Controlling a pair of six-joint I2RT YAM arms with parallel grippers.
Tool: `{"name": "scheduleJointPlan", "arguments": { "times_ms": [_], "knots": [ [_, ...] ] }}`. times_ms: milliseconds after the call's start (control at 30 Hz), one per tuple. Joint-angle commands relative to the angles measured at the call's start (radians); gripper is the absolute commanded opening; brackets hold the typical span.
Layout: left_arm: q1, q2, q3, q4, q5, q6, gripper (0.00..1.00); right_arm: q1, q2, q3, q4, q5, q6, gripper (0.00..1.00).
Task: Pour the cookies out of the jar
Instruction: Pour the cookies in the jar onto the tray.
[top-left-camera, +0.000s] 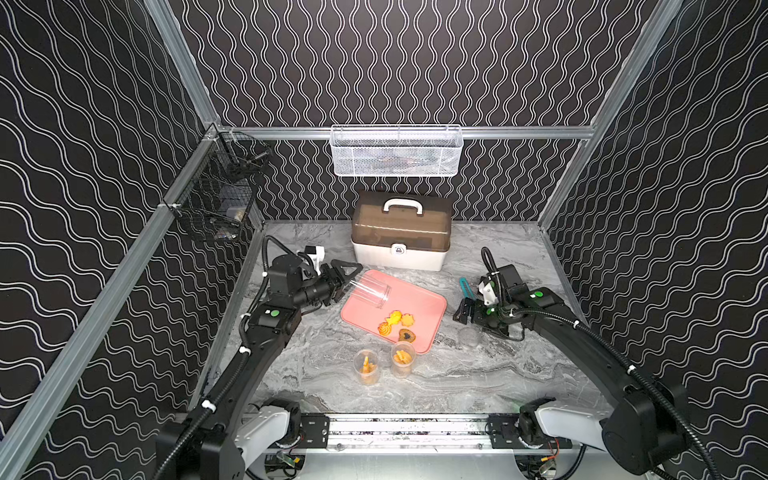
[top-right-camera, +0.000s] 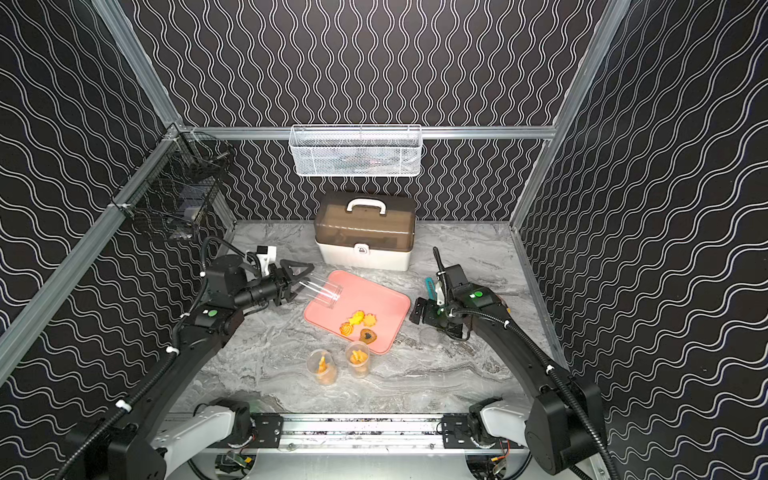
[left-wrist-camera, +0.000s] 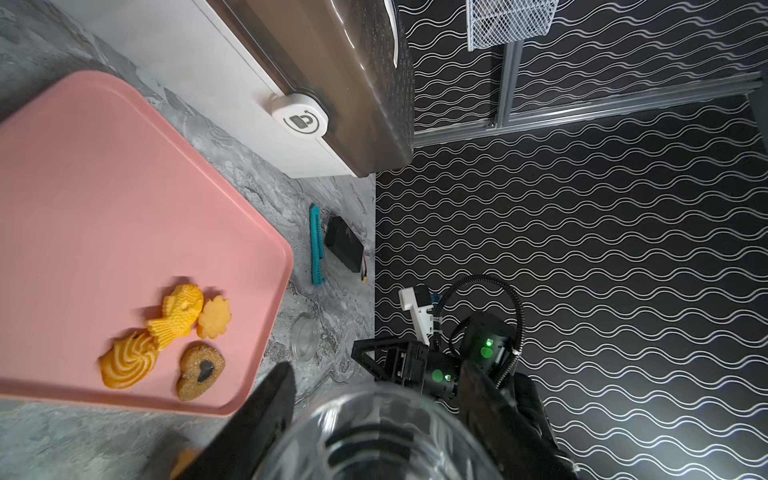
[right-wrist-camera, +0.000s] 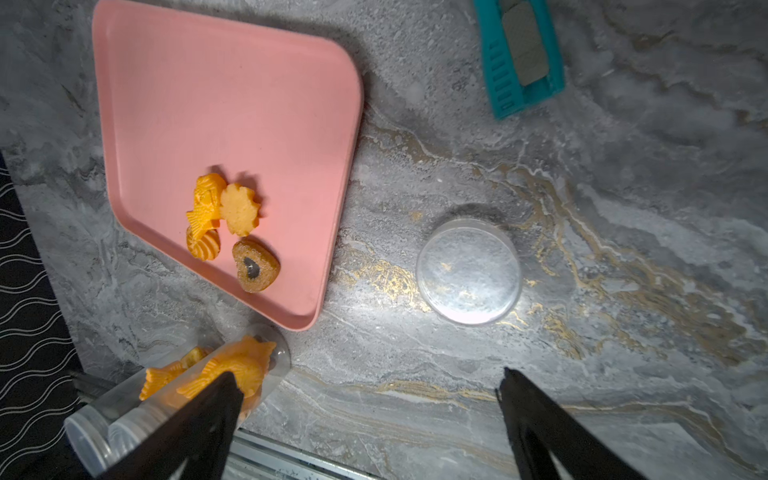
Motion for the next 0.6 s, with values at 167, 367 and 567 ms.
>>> {"name": "scheduleJointPlan", "arguments": {
  "times_ms": [167,367,567],
  "knots": [
    [-0.011,-0.007,-0.148,0.477,0.037,-0.448,0.59,0.001,-0.071,0.026,0.075,-0.198,0.035,1.0],
    [-0.039,0.013,-0.145,0.567,0.023,-0.528,0.6,0.001,-0.129,0.077,0.167,-0.343,0.096,1.0],
    [-0.063,0.022,-0.135,0.6,0.004,-0.555,0.6,0.001,-0.177,0.112,0.362,-0.457,0.24,1.0]
  ]
}}
